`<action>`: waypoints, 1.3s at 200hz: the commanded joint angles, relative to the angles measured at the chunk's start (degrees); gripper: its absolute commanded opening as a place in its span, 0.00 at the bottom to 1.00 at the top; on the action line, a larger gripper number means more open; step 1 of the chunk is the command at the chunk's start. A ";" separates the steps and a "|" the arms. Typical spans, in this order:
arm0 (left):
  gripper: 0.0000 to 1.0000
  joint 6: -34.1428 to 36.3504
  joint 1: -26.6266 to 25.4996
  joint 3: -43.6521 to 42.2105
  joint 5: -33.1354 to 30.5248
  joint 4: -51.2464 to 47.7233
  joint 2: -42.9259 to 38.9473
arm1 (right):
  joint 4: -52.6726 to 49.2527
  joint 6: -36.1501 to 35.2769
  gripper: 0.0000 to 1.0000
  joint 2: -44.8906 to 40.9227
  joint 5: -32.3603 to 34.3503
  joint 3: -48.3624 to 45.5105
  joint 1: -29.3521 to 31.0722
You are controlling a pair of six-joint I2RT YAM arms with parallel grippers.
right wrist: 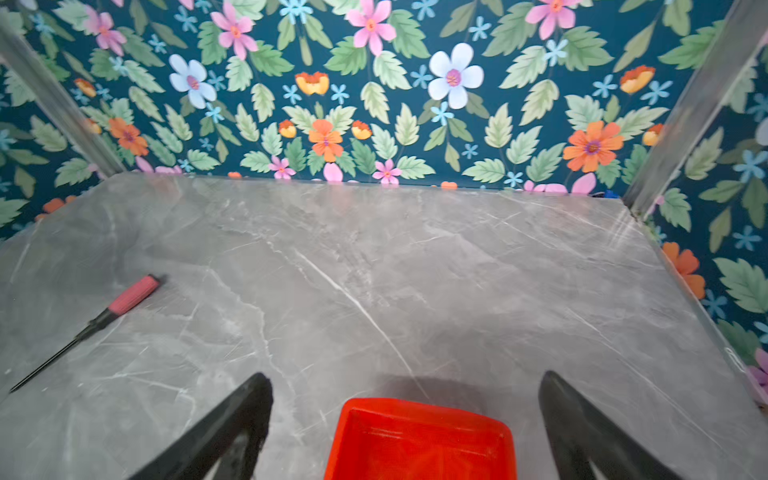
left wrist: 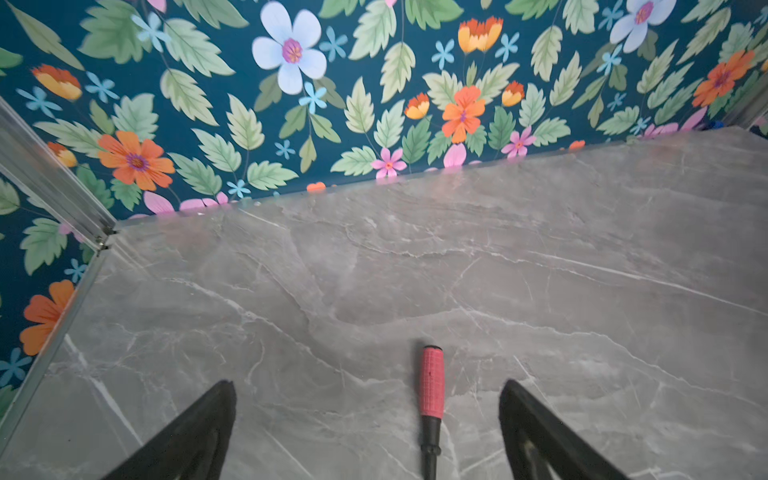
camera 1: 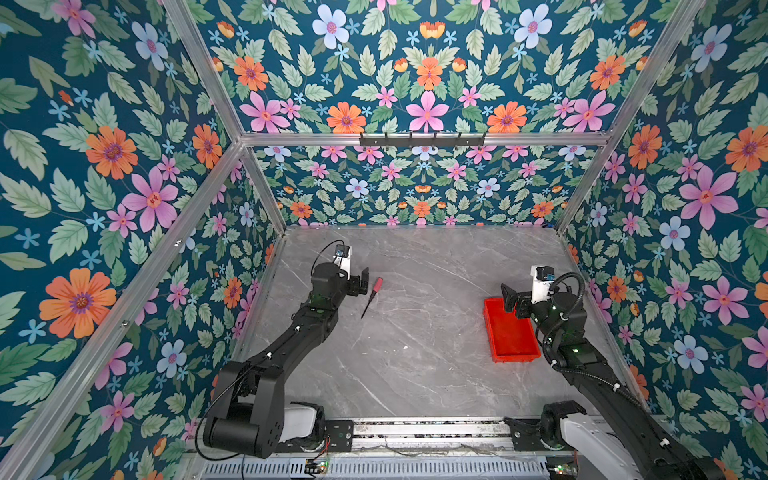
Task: Put the screwdriver in the bin
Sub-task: 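Reach the left gripper over the pink screwdriver while the right arm rises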
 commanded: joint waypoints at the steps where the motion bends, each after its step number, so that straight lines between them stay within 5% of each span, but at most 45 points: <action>1: 1.00 -1.89 -0.97 3.88 2.87 -12.46 2.39 | -5.41 -3.11 0.99 0.01 -1.67 1.91 4.23; 116: 0.97 -10.13 -5.03 31.06 -2.78 -40.63 26.44 | -7.33 -10.98 0.99 15.69 -0.31 13.43 29.89; 260: 0.66 -8.73 -6.07 40.65 -6.96 -44.92 40.05 | -5.08 -9.34 0.99 19.70 -0.60 15.47 32.74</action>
